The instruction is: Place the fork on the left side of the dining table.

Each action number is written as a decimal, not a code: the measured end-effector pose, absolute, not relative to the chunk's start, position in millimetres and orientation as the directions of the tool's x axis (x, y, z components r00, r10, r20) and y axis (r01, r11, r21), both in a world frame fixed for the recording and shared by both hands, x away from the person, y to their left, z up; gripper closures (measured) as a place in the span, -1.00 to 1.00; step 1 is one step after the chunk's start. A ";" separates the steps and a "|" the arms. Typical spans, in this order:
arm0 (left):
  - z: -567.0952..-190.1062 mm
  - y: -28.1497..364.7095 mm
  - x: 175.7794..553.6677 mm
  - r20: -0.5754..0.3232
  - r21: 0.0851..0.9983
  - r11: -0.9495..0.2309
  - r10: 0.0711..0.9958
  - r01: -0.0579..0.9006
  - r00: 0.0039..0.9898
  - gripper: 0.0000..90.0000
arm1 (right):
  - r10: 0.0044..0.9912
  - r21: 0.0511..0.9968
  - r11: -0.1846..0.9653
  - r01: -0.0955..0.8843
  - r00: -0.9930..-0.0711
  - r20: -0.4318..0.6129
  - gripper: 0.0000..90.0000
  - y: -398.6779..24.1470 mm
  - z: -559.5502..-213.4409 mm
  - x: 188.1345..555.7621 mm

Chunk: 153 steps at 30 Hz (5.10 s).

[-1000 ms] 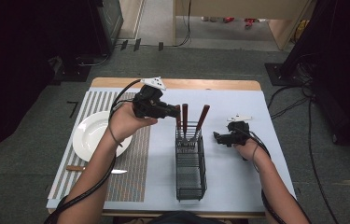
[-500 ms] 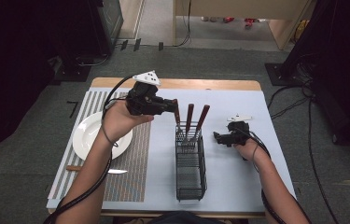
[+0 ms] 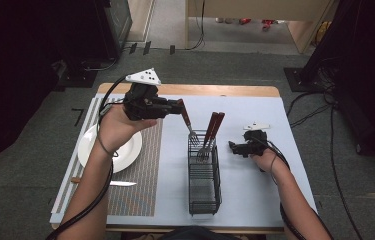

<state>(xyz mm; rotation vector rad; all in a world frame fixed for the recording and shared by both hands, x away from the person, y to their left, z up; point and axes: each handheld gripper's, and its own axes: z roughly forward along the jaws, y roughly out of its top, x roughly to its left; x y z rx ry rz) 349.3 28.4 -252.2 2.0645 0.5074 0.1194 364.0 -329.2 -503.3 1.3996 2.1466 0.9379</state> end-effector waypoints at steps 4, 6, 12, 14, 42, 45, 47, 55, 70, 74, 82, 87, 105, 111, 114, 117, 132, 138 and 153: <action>-246.6 31.7 345.4 -0.105 0.852 -0.435 0.402 0.290 0.910 0.82 | 0.911 0.724 0.270 0.635 -0.412 0.022 -0.84 -329.2 -503.3 364.0; -241.4 36.0 341.6 -0.091 0.863 -0.423 0.408 0.277 0.908 0.82 | 0.911 0.724 0.270 0.635 -0.412 0.022 -0.84 -329.2 -503.3 364.0; -231.6 45.8 336.3 -0.096 0.885 -0.384 0.405 0.264 0.909 0.82 | 0.911 0.724 0.270 0.635 -0.412 0.022 -0.84 -329.2 -503.3 364.0; -228.7 50.1 335.3 -0.094 0.891 -0.371 0.412 0.261 0.906 0.82 | 0.911 0.723 0.269 0.636 -0.411 0.022 -0.84 -329.2 -503.3 364.0; -266.2 84.4 391.8 -0.170 0.843 -0.338 0.569 0.417 0.805 0.83 | 0.911 0.724 0.270 0.635 -0.412 0.021 -0.84 -329.2 -503.3 363.9; -268.5 83.9 402.2 -0.179 0.839 -0.336 0.570 0.427 0.802 0.83 | 0.911 0.724 0.270 0.635 -0.412 0.021 -0.84 -329.2 -503.3 364.0; -268.4 83.2 408.9 -0.178 0.837 -0.340 0.571 0.428 0.802 0.83 | 0.912 0.723 0.269 0.636 -0.410 0.022 -0.84 -329.2 -503.3 363.9; -278.2 83.6 434.5 -0.188 0.831 -0.330 0.590 0.447 0.785 0.83 | 0.912 0.725 0.268 0.634 -0.410 0.021 -0.84 -329.3 -503.4 364.0; -306.8 116.2 456.2 -0.225 0.829 -0.247 0.673 0.501 0.705 0.83 | 0.913 0.726 0.267 0.634 -0.406 0.019 -0.85 -329.0 -503.3 363.5; -311.7 129.2 459.6 -0.244 0.831 -0.207 0.698 0.516 0.673 0.83 | 0.914 0.726 0.266 0.634 -0.406 0.020 -0.85 -329.2 -503.4 363.6; -323.5 156.3 467.6 -0.250 0.832 -0.155 0.751 0.533 0.610 0.83 | 0.913 0.724 0.265 0.637 -0.407 0.024 -0.85 -329.6 -503.4 363.9; -335.2 168.5 474.1 -0.256 0.821 -0.134 0.782 0.555 0.569 0.83 | 0.913 0.724 0.265 0.637 -0.407 0.024 -0.85 -329.6 -503.4 363.8; -356.6 202.3 480.8 -0.297 0.809 -0.038 0.835 0.587 0.463 0.83 | 0.913 0.724 0.264 0.637 -0.407 0.025 -0.85 -329.6 -503.4 363.9; -363.1 216.2 482.1 -0.358 0.789 0.026 0.831 0.614 0.426 0.83 | 0.913 0.724 0.264 0.637 -0.406 0.025 -0.85 -329.6 -503.4 363.9; -369.7 229.7 483.0 -0.417 0.763 0.081 0.820 0.641 0.393 0.82 | 0.913 0.724 0.263 0.638 -0.406 0.025 -0.85 -329.6 -503.4 363.9; -378.3 245.1 484.0 -0.478 0.731 0.135 0.801 0.669 0.360 0.82 | 0.913 0.724 0.264 0.637 -0.407 0.025 -0.85 -329.6 -503.4 363.9; -395.0 269.5 483.1 -0.501 0.700 0.144 0.797 0.700 0.337 0.76 | 0.913 0.724 0.263 0.638 -0.406 0.026 -0.85 -329.7 -503.4 364.0; -402.4 276.7 482.7 -0.521 0.687 0.166 0.792 0.707 0.319 0.74 | 0.913 0.724 0.263 0.638 -0.406 0.026 -0.85 -329.7 -503.4 364.0; -417.8 288.8 482.5 -0.516 0.663 0.168 0.809 0.729 0.283 0.68 | 0.914 0.723 0.263 0.638 -0.406 0.026 -0.85 -329.7 -503.4 364.0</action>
